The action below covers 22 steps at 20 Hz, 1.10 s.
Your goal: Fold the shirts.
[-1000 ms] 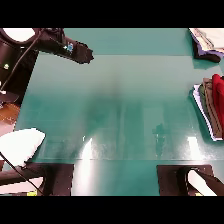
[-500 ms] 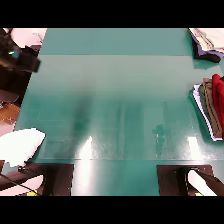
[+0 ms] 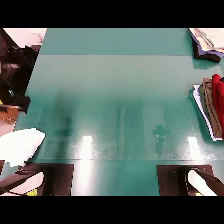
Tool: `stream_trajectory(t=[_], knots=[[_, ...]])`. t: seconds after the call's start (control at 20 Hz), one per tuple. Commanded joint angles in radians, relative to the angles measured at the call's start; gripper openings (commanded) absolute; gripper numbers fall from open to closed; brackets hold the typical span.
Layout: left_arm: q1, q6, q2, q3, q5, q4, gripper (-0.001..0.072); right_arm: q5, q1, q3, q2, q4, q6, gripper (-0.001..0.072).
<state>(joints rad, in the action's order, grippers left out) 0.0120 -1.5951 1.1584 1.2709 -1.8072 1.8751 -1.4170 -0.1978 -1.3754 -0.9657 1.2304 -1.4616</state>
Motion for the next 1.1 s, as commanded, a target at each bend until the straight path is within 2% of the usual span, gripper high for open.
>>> stream_trajectory(t=[0.0,0.3,0.35,0.45,0.5,0.55,0.75,0.9,1.05], knots=[[0.026,-0.017,-0.005,-0.242,0.056,0.015,0.0682,-0.001,0.001,0.000,-0.001,-0.001,0.015,0.0018],[0.026,-0.081,-0.005,-0.517,0.182,0.022,0.0679,-0.012,0.001,0.000,0.000,0.000,0.015,0.0018],[0.026,-0.081,-0.005,-0.536,0.183,0.023,0.0625,-0.012,0.001,0.000,0.000,0.000,0.015,0.0018],[0.026,-0.080,-0.005,-0.542,0.191,0.023,0.0220,-0.007,0.001,0.000,-0.001,0.000,0.015,0.0018],[0.026,-0.081,-0.005,-0.540,0.197,0.022,0.0081,-0.006,0.001,0.000,-0.001,0.000,0.015,0.0018],[0.026,-0.082,-0.005,-0.536,0.204,0.022,0.0023,-0.007,0.001,0.000,-0.001,0.000,0.015,0.0018],[-0.003,-0.060,-0.008,-0.411,0.192,0.021,0.0022,0.001,0.001,-0.001,0.000,-0.002,0.015,0.0018],[-0.134,-0.011,-0.052,-0.126,0.215,-0.002,0.0023,0.022,0.001,-0.001,0.001,-0.010,0.015,0.0018],[-0.271,0.040,-0.064,0.222,0.286,-0.176,0.0023,0.046,0.001,-0.001,0.001,-0.009,0.014,0.0018]])
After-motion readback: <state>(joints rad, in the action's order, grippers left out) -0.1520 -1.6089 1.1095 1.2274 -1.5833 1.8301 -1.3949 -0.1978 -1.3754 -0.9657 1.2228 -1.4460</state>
